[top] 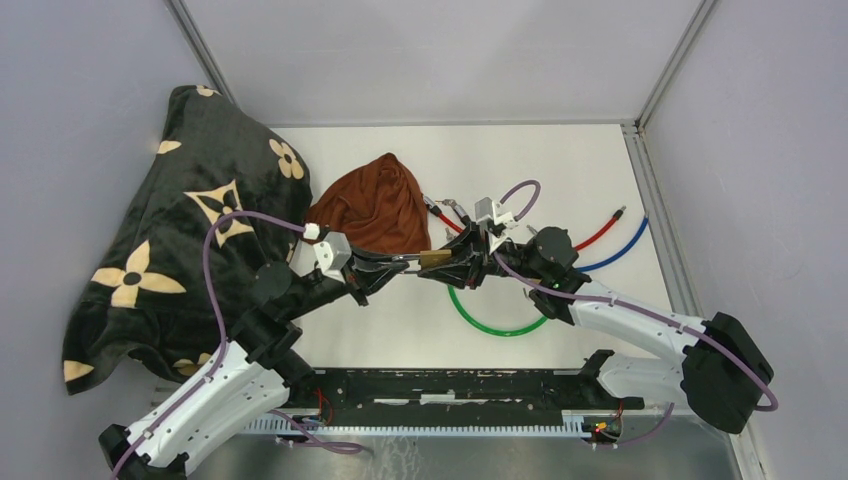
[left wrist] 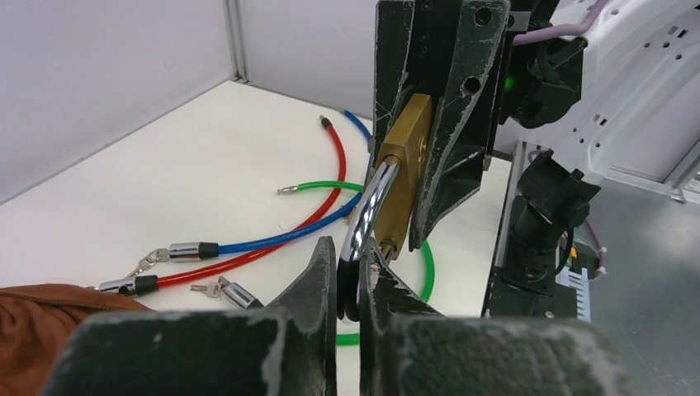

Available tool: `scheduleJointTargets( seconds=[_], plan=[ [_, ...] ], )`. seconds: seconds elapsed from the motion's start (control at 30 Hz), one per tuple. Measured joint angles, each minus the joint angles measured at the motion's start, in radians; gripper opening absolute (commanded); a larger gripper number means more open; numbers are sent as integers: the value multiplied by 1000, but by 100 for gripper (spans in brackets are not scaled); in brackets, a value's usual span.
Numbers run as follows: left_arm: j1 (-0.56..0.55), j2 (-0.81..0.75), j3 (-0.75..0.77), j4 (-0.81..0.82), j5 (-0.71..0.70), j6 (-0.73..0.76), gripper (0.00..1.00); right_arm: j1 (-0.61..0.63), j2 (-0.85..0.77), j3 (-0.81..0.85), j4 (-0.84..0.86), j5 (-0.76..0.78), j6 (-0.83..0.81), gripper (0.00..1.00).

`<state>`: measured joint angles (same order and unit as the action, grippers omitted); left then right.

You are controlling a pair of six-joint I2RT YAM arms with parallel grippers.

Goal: Lock with the key
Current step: Lock the lock.

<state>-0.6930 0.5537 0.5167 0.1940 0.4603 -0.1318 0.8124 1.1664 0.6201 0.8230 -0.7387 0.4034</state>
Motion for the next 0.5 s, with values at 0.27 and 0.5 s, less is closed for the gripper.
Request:
scheduleJointTargets(
  seconds=[0.27,0.5],
  plan=[
    [-21,34,-1,29,-15,-18,2,-1,4,0,0,31,-16,0],
    [-39,56,-6,48,-75,-22,2,-5,27,1,-2,56,-44,0]
  ],
)
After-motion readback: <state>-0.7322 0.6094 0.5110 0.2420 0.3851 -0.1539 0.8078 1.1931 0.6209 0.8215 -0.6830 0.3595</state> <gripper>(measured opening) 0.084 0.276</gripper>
